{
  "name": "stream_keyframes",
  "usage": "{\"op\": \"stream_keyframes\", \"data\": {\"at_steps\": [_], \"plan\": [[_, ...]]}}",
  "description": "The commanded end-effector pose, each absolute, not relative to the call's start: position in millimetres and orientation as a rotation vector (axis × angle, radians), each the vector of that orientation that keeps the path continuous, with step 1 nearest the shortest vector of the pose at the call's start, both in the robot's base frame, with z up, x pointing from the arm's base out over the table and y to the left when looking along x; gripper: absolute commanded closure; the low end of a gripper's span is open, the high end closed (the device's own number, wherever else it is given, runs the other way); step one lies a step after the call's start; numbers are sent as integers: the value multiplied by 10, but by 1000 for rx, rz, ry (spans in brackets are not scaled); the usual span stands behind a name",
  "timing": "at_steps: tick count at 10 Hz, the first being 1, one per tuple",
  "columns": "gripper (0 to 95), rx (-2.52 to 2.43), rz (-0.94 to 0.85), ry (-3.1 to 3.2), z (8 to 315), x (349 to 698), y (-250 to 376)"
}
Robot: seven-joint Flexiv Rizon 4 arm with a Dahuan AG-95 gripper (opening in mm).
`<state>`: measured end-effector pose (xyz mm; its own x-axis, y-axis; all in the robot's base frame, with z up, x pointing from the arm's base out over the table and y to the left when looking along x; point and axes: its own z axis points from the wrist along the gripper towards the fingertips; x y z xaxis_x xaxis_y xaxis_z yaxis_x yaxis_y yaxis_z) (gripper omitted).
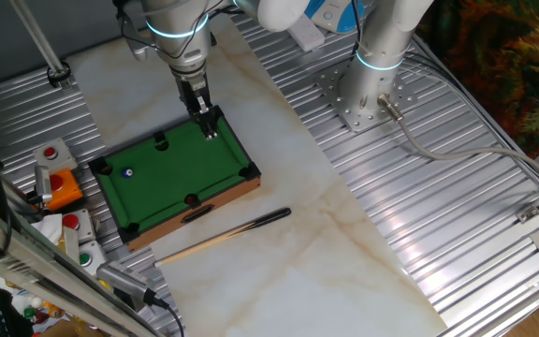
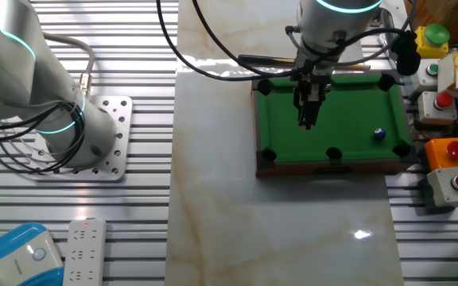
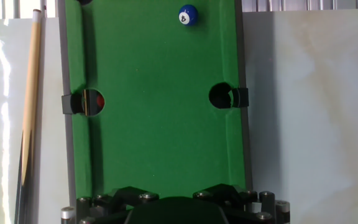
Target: Hit the pool ball
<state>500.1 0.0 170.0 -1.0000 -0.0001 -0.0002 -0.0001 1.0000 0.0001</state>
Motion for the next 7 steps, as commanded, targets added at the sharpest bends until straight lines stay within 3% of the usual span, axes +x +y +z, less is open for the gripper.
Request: {"op": "stream_keyframes", "data": {"at_steps": [1, 2, 7], "plan": [[950, -187, -41, 3259, 1700, 5000, 0], [950, -126, 67, 3261, 1701, 5000, 0], [950, -147, 32, 3262, 1702, 4999, 1]]}}
